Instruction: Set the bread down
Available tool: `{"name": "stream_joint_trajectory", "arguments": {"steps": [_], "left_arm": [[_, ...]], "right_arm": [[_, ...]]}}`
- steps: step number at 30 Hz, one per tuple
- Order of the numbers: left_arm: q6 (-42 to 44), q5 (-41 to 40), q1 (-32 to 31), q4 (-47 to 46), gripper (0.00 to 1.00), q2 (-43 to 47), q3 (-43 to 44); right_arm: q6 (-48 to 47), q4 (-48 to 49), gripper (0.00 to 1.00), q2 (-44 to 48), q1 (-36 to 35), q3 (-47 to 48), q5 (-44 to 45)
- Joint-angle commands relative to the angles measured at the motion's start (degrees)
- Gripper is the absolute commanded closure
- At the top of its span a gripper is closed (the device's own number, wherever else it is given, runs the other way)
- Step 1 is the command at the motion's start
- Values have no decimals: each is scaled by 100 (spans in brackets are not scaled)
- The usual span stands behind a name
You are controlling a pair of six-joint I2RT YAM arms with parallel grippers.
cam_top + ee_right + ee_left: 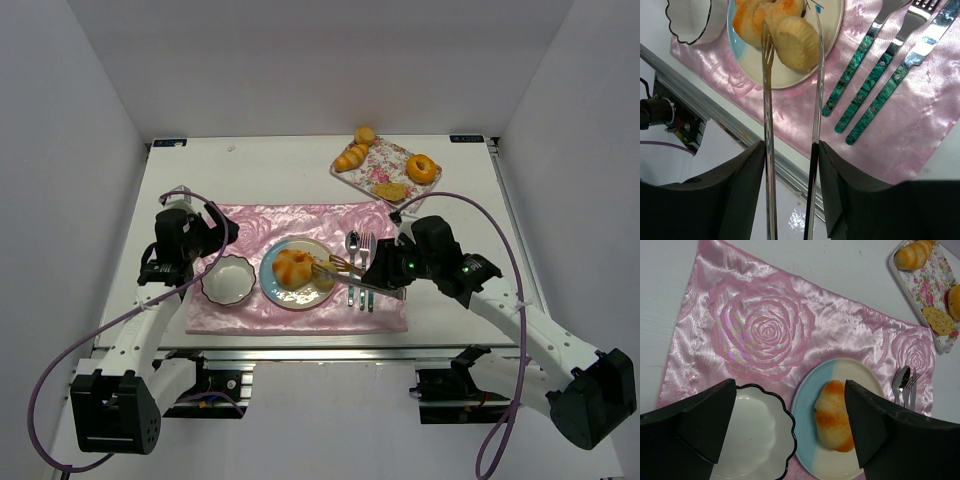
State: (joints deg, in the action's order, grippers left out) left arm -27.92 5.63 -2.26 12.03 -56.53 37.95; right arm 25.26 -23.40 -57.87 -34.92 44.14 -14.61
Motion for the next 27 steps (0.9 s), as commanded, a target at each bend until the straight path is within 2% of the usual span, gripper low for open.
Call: {"name": "stream_joint_trajectory", "arguments": {"steps": [1, 11, 20, 25, 27], "left_arm": [[6, 26, 6, 36, 2, 169, -16], [15, 61, 6, -8, 2, 151, -25], [32, 53, 6, -17, 2, 143, -7], [41, 79, -2, -61, 2, 108, -7], [41, 70, -2, -34, 2, 99, 10]], "right_arm": [[32, 248, 48, -14, -50, 42, -165], [32, 160, 48, 91, -50, 235, 186], [-91, 274, 48, -128, -50, 964, 740], [137, 424, 52, -111, -33, 1158, 1284], [181, 372, 54, -32, -7, 1211, 1924]]}}
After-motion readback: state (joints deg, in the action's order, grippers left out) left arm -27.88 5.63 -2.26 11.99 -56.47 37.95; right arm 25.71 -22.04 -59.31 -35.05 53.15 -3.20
